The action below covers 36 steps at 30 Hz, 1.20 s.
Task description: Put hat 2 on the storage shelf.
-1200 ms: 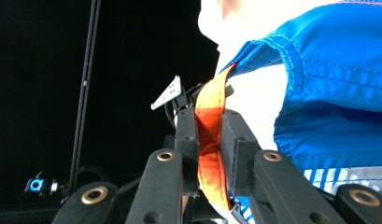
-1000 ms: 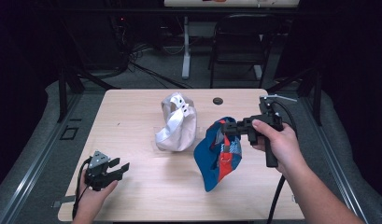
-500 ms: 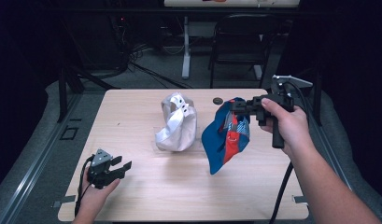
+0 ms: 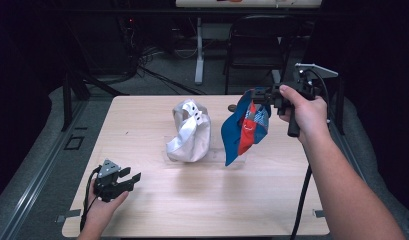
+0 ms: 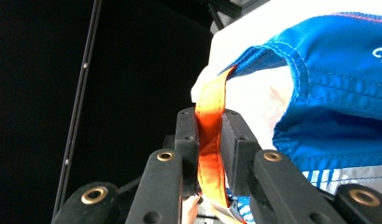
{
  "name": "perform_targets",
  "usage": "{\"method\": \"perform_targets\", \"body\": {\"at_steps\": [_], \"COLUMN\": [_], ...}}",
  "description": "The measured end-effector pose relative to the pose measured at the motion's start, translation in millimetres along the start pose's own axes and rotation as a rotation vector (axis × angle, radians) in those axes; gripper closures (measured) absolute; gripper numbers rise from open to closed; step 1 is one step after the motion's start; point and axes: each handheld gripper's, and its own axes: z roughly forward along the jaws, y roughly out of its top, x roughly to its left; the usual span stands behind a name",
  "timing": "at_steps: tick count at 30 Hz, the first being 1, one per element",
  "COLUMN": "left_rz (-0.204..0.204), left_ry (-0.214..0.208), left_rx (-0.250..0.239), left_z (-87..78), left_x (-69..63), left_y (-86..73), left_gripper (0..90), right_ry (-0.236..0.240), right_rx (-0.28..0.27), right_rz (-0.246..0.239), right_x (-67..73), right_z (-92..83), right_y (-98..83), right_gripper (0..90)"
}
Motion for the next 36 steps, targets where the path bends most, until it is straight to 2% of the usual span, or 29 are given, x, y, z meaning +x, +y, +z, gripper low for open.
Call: {"method": "perform_targets", "body": {"at_steps": [3,14,25,31,36], "left_rz": [-0.004,-0.007,-0.008,-0.003,-0.005], "left_ry": [0.003,0.001,0.001,-0.001,0.002], "left_rx": [-0.014,-0.011,-0.012,-0.002,-0.011], "left_z": [0.8,0.3,-0.6,0.3,0.6], "left_x": [0.4,0.8,1.9,2.0,2.1], "left_y": [-0.7,-0.2,-0.1,0.4,-0.8], "left_gripper": [51.2,51.2,51.2,51.2,51.2], "right_ry": [-0.011,-0.065,-0.076,-0.089,-0.091], "right_rx": [-0.002,-0.021,-0.006,0.020,0.024], "right_rz": [0.000,0.016,0.014,0.019,0.024], "right_x": [1.1,-3.3,-6.6,-16.0,-26.3], "right_z": [4.2,15.2,34.2,43.9,47.6], "right_y": [6.9,17.3,17.9,14.1,10.1], "right_gripper": [78.2,78.2,78.2,78.2,78.2]}}
